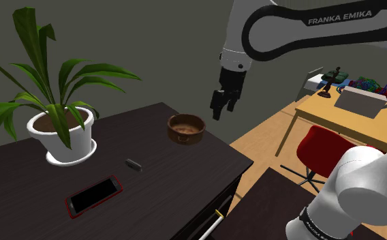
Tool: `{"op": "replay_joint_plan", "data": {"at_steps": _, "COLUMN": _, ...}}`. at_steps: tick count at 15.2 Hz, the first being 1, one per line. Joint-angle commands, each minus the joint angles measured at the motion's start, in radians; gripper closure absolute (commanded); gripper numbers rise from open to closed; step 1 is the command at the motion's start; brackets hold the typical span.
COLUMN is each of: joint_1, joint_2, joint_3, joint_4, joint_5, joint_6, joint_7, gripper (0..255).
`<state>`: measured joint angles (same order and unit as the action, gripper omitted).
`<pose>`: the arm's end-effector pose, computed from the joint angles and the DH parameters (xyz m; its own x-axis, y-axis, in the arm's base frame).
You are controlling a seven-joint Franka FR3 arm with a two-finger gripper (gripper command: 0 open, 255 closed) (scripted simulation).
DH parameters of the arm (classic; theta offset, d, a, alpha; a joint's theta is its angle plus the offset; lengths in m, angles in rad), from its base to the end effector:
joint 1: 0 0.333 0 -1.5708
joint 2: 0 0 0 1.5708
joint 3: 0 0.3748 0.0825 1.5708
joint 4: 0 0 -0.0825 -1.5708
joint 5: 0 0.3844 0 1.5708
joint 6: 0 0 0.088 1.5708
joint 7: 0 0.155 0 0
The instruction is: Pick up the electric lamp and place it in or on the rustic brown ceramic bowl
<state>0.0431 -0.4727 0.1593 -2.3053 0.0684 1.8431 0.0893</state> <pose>0.3754 0.0934 0.5276 0.9969 0.0778 0.0066 0.0778 -0.9970 0.0057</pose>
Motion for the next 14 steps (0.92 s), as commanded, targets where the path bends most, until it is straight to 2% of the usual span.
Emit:
{"op": "replay_joint_plan", "data": {"at_steps": 1, "joint_1": 0.01, "joint_2": 0.064, "joint_3": 0.021, "joint_4": 0.021, "joint_5": 0.003, "joint_6": 0.044, "joint_7": 0.008, "gripper": 0}}
{"op": "replay_joint_plan", "data": {"at_steps": 8, "joint_1": 0.044, "joint_2": 0.291, "joint_3": 0.093, "joint_4": 0.115, "joint_5": -0.012, "joint_6": 0.176, "joint_7": 0.044, "gripper": 0}}
{"op": "replay_joint_plan", "data": {"at_steps": 14, "joint_1": 0.079, "joint_2": 0.499, "joint_3": 0.143, "joint_4": 0.236, "joint_5": -0.061, "joint_6": 0.255, "joint_7": 0.087, "gripper": 0}}
